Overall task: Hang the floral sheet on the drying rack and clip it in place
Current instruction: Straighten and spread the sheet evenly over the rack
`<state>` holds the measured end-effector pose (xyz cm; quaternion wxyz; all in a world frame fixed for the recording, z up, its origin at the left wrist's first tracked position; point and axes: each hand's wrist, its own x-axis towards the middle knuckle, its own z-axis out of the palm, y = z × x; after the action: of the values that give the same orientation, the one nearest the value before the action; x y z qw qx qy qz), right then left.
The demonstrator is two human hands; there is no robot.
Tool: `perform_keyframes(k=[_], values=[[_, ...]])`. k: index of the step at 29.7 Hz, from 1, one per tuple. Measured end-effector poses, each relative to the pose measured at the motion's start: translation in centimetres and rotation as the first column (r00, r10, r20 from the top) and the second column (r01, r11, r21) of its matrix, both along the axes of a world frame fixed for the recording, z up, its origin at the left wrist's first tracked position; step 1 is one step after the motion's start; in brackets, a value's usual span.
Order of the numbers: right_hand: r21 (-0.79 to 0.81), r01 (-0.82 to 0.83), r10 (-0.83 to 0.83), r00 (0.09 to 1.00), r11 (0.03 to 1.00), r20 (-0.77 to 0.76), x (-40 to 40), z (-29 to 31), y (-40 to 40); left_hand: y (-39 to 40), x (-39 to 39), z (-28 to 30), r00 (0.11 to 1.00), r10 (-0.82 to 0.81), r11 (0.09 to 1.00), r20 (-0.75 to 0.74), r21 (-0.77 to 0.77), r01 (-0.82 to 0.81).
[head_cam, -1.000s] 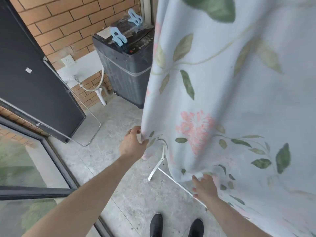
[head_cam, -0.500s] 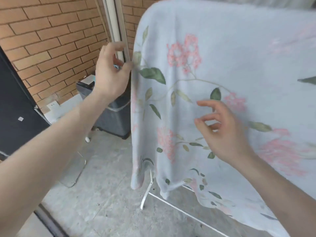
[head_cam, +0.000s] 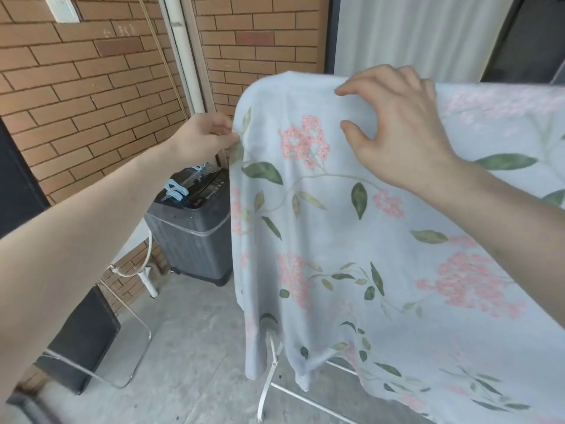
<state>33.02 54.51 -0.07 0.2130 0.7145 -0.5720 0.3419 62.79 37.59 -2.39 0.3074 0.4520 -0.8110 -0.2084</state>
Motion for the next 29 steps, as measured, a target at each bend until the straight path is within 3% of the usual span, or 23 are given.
perform_keyframes(k=[3, 6, 10, 17, 18, 21, 23, 25, 27, 29], values=[[-0.037, 0.075, -0.075, 0.997, 0.996, 0.002, 0.6, 1.8, -0.7, -0.4, 0.6, 0.3, 0.996, 0.058, 0.993, 0.061, -0.107, -0.051], [0.078, 0.179, -0.18, 0.984, 0.981, 0.004, 0.4, 3.9, -2.0, -0.8, 0.9, 1.3, 0.992, 0.109, 0.984, 0.066, -0.151, -0.098], [0.236, 0.116, -0.144, 0.984, 0.965, 0.107, 0.2, 6.2, -2.5, -1.3, 0.8, 3.7, 0.979, 0.187, 0.961, -0.08, -0.194, -0.199], [0.214, 0.124, -0.162, 0.972, 0.969, 0.173, -1.1, 9.3, -4.6, -2.4, -1.4, 7.1, 0.933, 0.278, 0.919, -0.227, -0.219, -0.327], [0.22, 0.119, -0.159, 0.973, 0.968, 0.17, -1.1, 9.3, -5.1, -2.5, -1.7, 7.3, 0.932, 0.303, 0.921, -0.198, -0.19, -0.34], [0.394, 0.11, -0.186, 0.97, 0.913, 0.16, -0.7, 8.6, -5.6, -1.6, -3.1, 7.2, 0.944, 0.308, 0.951, 0.12, -0.022, -0.308], [0.463, 0.136, -0.223, 0.965, 0.876, 0.138, -0.6, 8.5, -5.6, -0.6, -3.8, 7.0, 0.932, 0.297, 0.952, 0.207, 0.007, -0.305], [0.487, 0.169, -0.246, 0.964, 0.857, 0.097, -0.7, 8.6, -5.5, -0.3, -4.3, 7.3, 0.953, 0.288, 0.958, 0.092, -0.036, -0.286], [0.468, 0.165, -0.242, 0.964, 0.868, 0.109, -0.8, 8.4, -5.2, 0.3, -5.1, 7.6, 0.972, 0.199, 0.968, -0.124, -0.128, -0.215], [0.395, 0.138, -0.205, 0.97, 0.908, 0.13, -1.0, 7.8, -4.8, 1.3, -6.6, 7.7, 0.991, 0.017, 0.978, -0.136, -0.206, -0.045]])
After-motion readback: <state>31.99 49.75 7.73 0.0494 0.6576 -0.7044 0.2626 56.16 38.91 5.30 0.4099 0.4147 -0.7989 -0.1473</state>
